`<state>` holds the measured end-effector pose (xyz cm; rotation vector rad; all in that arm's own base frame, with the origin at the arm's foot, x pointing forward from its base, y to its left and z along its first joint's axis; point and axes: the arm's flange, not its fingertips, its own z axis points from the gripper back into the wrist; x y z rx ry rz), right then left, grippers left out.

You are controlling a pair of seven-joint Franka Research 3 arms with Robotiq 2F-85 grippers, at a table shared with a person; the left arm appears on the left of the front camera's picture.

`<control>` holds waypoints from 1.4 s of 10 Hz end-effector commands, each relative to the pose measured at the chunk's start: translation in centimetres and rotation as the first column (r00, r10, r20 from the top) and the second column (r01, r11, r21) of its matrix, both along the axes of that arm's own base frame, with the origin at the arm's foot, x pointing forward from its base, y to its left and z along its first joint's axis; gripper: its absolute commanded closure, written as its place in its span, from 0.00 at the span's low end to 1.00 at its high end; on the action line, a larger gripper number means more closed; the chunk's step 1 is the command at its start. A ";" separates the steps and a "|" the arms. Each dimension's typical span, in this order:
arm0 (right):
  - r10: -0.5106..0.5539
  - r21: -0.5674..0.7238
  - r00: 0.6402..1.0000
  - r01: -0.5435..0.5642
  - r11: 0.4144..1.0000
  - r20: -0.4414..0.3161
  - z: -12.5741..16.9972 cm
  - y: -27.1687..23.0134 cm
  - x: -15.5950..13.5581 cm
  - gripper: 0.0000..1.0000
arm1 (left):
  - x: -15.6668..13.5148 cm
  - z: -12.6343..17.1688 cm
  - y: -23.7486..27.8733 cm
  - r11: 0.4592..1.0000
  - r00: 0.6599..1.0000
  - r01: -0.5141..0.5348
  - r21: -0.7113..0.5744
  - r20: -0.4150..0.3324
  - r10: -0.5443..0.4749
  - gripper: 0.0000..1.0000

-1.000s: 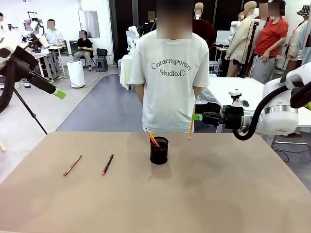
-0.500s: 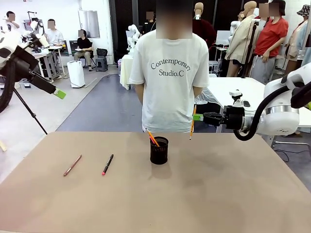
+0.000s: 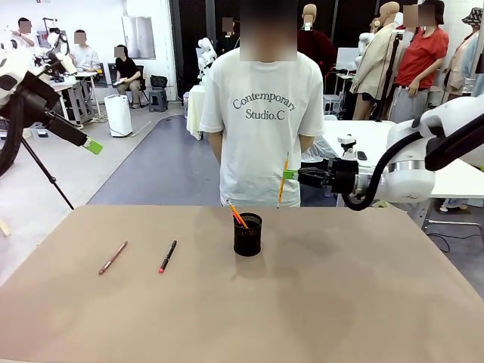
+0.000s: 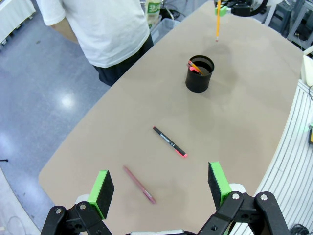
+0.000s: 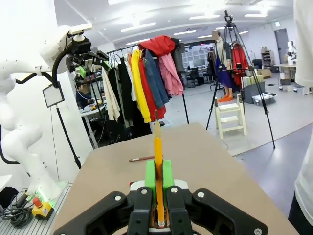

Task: Place the pens into the pen holder.
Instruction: Pick up a writing instrument from the table and place it into the Pen holder.

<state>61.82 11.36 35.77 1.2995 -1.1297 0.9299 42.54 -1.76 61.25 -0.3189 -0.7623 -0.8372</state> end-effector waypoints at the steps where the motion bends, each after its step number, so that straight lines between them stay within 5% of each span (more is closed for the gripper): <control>1: 0.031 0.032 0.998 -0.030 0.999 -0.046 -0.3 1.9 2.1 1.00 | -0.1 0.2 0.1 1.000 1.000 0.009 -0.007 0.002 -0.009 0.00; 14: 0.262 -0.126 0.961 -0.271 0.954 -0.086 -6.3 7.8 1.4 1.00 | -0.1 0.2 0.1 1.000 1.000 0.009 -0.007 0.002 -0.009 0.00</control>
